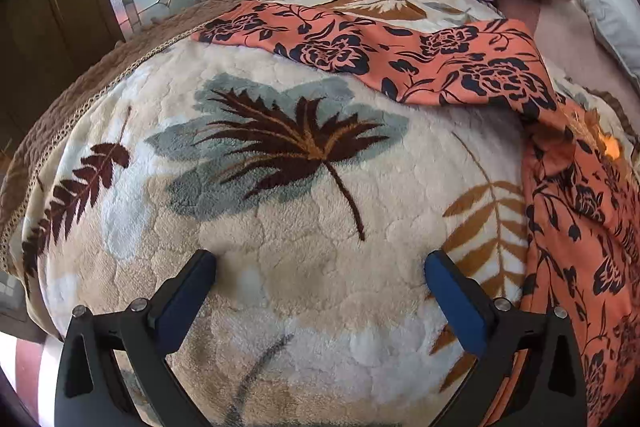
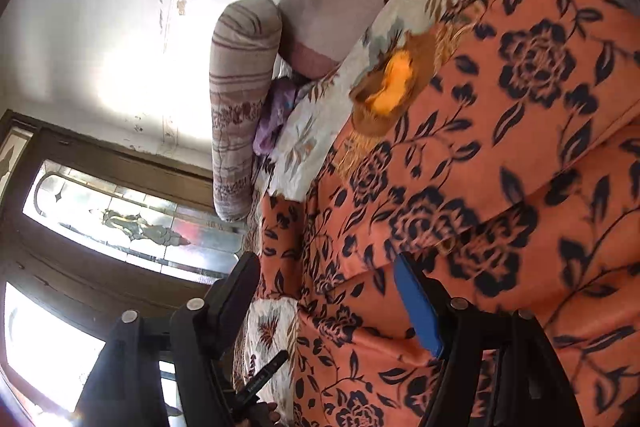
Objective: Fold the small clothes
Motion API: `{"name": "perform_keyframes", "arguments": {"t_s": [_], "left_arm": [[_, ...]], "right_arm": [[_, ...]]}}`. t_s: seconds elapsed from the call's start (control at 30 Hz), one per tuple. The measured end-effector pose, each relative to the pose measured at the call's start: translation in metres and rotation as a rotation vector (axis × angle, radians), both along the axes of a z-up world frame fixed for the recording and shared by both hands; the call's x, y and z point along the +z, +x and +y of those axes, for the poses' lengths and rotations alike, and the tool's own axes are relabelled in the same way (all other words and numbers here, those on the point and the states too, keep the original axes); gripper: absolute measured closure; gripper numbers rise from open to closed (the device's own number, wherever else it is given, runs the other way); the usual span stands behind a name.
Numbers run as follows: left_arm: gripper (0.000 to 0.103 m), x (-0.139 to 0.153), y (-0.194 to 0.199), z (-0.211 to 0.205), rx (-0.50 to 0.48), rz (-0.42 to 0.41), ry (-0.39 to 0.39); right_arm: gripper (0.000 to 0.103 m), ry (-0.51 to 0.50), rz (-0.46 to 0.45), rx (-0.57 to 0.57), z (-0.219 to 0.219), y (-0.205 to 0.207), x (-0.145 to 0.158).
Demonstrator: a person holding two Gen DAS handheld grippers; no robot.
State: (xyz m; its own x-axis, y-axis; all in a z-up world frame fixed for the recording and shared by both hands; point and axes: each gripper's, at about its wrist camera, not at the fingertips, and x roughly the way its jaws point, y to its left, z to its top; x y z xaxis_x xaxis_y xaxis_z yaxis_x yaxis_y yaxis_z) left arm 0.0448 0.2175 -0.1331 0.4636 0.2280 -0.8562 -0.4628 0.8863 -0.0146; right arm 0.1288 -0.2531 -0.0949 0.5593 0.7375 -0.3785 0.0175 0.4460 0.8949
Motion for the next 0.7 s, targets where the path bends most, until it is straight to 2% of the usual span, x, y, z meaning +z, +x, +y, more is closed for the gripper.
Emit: {"name": "perform_keyframes", "arguments": {"t_s": [0.03,0.17,0.23,0.27,0.3,0.33,0.37,0.47,0.57,0.63,0.7], "left_arm": [[0.0,0.003,-0.002,0.002,0.008,-0.008,-0.022],[0.0,0.024,-0.016,0.018,0.021,-0.134,-0.178],[0.0,0.035,-0.017,0.026,0.016,-0.2,-0.25],[0.0,0.041,-0.017,0.031,0.014,-0.235,-0.29],[0.0,0.047,-0.017,0.038,0.012,-0.269,-0.328],[0.0,0.051,-0.016,0.044,0.012,-0.287,-0.354],[0.0,0.055,-0.015,0.048,0.014,-0.305,-0.378],[0.0,0.059,-0.011,0.057,0.018,-0.346,-0.403],[0.0,0.057,-0.005,0.052,-0.02,-0.348,-0.404],[0.0,0.056,-0.005,0.047,-0.046,-0.345,-0.414],[0.0,0.057,-0.005,0.047,-0.057,-0.354,-0.426]], "right_arm": [[0.029,0.01,0.004,-0.019,-0.013,0.003,0.004],[0.03,0.007,-0.009,-0.089,-0.06,0.013,0.007],[0.024,-0.031,-0.001,-0.109,-0.074,0.028,-0.005],[0.023,-0.086,0.055,-0.127,-0.078,0.036,-0.02],[0.028,-0.159,0.182,-0.15,-0.085,0.042,-0.041],[0.028,-0.118,0.184,-0.157,-0.092,0.039,-0.048],[0.027,-0.109,0.154,-0.159,-0.093,0.036,-0.041],[0.027,-0.064,0.049,-0.063,-0.064,0.035,-0.009],[0.027,0.032,-0.027,0.081,-0.009,0.046,0.016],[0.026,0.122,-0.009,0.142,0.032,0.057,0.013],[0.019,0.155,0.045,0.204,0.074,0.072,-0.008]]}}
